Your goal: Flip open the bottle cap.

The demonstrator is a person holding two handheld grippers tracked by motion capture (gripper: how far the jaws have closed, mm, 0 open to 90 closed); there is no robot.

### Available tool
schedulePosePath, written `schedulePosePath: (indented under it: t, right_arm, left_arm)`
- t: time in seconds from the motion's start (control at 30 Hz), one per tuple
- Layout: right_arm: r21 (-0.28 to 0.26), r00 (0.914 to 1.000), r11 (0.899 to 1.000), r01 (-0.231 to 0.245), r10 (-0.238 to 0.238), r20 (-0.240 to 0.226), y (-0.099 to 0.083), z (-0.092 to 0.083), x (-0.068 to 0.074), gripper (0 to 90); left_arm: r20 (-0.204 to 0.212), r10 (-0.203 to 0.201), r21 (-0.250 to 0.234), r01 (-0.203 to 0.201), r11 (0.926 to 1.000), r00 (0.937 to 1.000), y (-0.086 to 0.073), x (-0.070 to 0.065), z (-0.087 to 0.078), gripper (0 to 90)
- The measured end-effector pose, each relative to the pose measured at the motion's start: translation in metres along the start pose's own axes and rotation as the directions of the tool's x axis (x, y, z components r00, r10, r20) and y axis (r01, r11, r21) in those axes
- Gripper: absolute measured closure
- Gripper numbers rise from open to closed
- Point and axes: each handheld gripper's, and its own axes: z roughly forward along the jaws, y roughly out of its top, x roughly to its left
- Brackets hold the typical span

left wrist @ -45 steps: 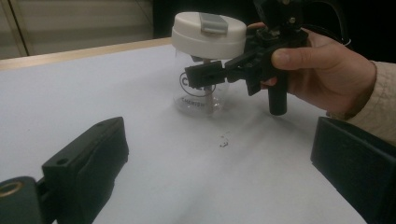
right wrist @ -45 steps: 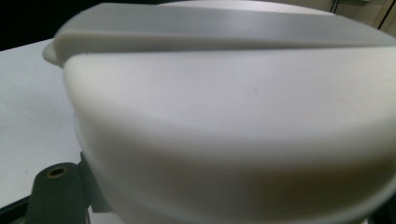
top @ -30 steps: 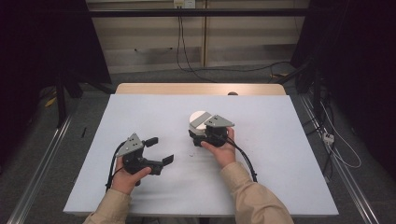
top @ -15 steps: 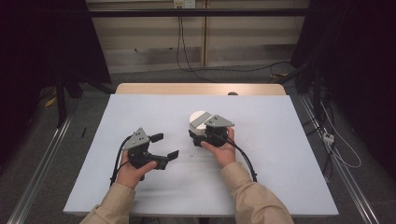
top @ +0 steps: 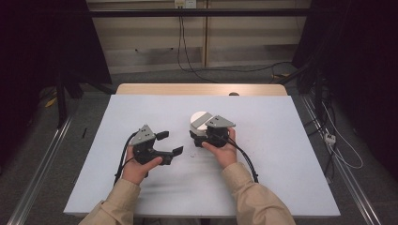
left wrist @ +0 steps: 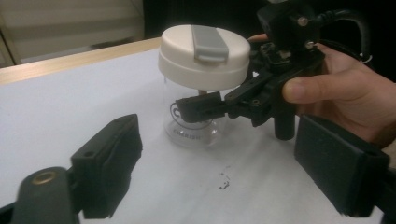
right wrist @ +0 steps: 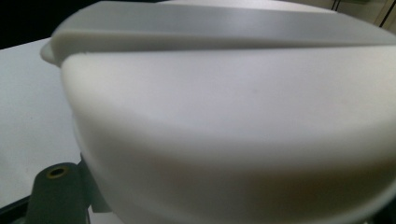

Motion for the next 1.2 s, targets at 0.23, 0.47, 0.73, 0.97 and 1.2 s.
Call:
schedulePosePath:
  t: [0.23, 0.47, 0.73, 0.97, 1.2]
  right_arm:
    - [0.001, 1.0000, 1.000, 0.001, -0.001, 0.001, 0.000, 0.000, 0.000, 18.3]
    - [0.002, 1.0000, 1.000, 0.001, -0.001, 0.001, 0.000, 0.000, 0.000, 18.4]
    - [0.005, 1.0000, 1.000, 0.000, 0.000, 0.003, 0.000, 0.000, 0.000, 18.3]
    - [0.006, 1.0000, 1.000, 0.001, -0.001, 0.003, 0.000, 0.000, 0.000, 18.4]
    - [0.008, 1.0000, 1.000, 0.002, -0.002, 0.003, 0.001, 0.000, 0.000, 18.4]
  left_arm:
    - [0.008, -0.014, 0.030, 0.014, 0.9995, 0.9999, 0.006, 0.000, 0.007, 7.9]
    - [0.012, -0.001, 0.012, 0.001, 0.9999, 0.9999, 0.010, -0.002, 0.010, 15.8]
    - [0.019, 0.024, 0.014, -0.024, 0.9996, 0.9995, 0.014, -0.003, 0.015, 32.9]
    - [0.015, 0.008, 0.017, -0.009, 0.9998, 0.9999, 0.020, -0.001, 0.023, 43.3]
    - [0.002, 0.042, 0.046, -0.042, 0.9981, 0.9991, 0.027, 0.002, 0.030, 52.3]
